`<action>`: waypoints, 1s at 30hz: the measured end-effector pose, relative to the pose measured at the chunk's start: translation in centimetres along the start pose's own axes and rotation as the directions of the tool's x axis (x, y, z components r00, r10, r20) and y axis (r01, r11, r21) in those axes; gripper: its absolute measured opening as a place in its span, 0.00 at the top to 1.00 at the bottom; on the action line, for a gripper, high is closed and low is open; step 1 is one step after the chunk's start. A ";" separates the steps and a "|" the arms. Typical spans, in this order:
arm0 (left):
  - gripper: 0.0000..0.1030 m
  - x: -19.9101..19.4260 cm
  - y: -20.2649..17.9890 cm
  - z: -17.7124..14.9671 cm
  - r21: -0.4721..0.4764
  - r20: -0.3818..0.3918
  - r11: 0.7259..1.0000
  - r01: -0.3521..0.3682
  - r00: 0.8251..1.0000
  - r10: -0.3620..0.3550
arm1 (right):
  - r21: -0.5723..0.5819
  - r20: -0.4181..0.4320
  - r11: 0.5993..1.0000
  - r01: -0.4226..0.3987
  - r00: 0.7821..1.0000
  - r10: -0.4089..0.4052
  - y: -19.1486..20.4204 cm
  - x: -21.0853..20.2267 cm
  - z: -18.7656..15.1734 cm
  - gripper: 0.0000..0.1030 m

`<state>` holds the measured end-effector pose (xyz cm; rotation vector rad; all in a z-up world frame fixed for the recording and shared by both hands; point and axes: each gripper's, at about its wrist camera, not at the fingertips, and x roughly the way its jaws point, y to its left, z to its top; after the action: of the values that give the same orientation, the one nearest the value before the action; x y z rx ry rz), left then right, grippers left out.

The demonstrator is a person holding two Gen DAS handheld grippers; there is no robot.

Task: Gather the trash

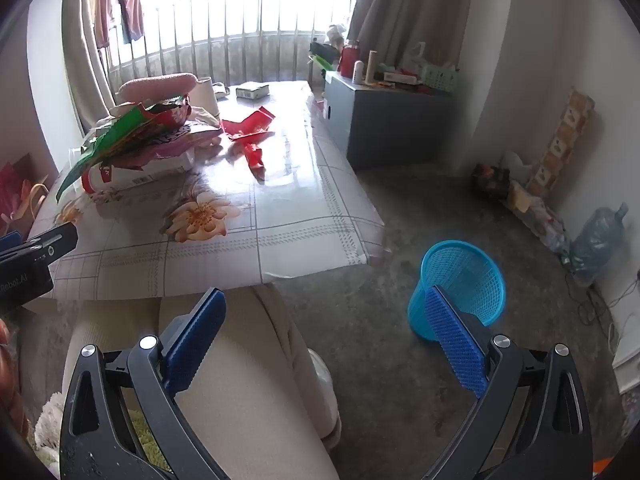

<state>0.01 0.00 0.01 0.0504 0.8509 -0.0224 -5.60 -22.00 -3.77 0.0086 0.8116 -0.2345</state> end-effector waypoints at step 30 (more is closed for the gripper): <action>0.05 0.8 0.9 -0.3 -0.014 -0.027 1.000 -0.020 0.999 0.019 | -0.007 -0.013 1.000 -0.005 1.000 0.004 0.3 0.2 -0.3 0.08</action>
<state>0.38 0.88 -0.78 0.0460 0.8774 0.0026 -5.60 -21.69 -4.15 0.0049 0.8249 -0.2274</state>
